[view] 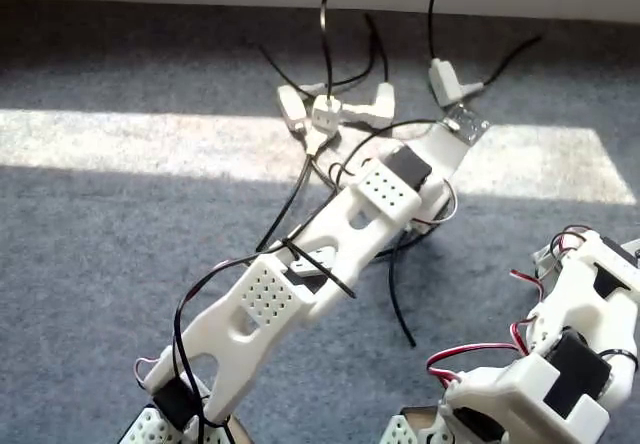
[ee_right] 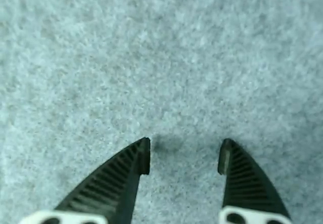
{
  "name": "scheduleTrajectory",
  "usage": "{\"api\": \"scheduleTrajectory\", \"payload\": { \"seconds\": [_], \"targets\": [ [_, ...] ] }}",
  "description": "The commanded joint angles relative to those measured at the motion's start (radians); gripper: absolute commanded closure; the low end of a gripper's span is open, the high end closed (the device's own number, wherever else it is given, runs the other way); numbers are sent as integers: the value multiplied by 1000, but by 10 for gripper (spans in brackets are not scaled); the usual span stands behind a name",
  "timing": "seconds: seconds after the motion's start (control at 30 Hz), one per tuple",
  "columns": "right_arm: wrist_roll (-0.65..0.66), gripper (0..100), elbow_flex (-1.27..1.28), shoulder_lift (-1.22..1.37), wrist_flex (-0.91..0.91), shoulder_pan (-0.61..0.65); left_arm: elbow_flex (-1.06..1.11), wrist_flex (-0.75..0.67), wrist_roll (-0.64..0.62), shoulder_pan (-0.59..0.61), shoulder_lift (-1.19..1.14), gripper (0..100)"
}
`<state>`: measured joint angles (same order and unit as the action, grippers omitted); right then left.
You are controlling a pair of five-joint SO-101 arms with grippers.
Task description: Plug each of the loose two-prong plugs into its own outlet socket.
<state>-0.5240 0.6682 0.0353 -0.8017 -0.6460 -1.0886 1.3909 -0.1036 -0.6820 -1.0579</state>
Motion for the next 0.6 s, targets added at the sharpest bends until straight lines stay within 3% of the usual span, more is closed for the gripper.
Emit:
{"api": "scheduleTrajectory", "payload": {
  "seconds": [0.0,0.57],
  "targets": [
    [8,791,2,-4,31,27,-12,-31,-11,-15,-25,895],
    [9,791,2,-2,31,27,-8,-60,-11,-36,-30,918]
  ]
}}
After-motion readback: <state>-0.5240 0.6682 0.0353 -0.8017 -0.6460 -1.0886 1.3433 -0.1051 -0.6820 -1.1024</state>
